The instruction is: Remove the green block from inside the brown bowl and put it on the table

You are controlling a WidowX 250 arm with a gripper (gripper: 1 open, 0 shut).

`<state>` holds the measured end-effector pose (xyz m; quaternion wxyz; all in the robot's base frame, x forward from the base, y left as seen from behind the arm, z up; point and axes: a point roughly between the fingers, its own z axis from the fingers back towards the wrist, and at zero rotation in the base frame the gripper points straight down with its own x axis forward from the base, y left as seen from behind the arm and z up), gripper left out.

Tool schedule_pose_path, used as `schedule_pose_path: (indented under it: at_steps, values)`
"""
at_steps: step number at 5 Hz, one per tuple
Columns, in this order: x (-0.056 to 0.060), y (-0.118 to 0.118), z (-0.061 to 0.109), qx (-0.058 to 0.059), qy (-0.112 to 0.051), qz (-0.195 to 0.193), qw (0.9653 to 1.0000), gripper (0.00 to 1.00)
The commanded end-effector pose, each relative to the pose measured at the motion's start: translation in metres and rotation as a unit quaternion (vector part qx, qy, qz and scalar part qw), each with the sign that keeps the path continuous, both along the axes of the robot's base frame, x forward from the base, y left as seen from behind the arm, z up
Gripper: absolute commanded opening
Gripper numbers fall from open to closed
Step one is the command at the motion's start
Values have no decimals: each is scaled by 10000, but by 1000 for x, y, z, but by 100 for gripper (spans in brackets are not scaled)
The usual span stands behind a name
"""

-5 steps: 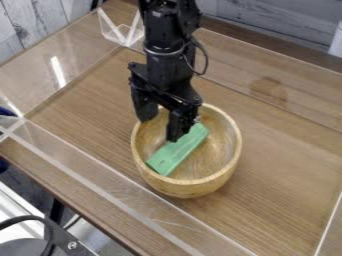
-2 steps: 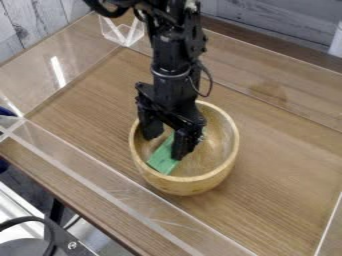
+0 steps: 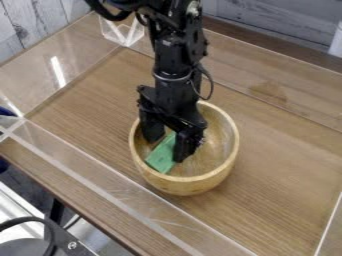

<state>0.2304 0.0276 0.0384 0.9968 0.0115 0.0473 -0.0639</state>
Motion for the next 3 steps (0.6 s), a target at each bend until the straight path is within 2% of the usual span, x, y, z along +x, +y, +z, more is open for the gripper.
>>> schedule_pose_path:
  at_steps: [1, 3]
  values:
    - [6, 0, 4, 29, -134, -24, 9999, 0]
    - [7, 0, 13, -6, -193, 4, 9998, 0]
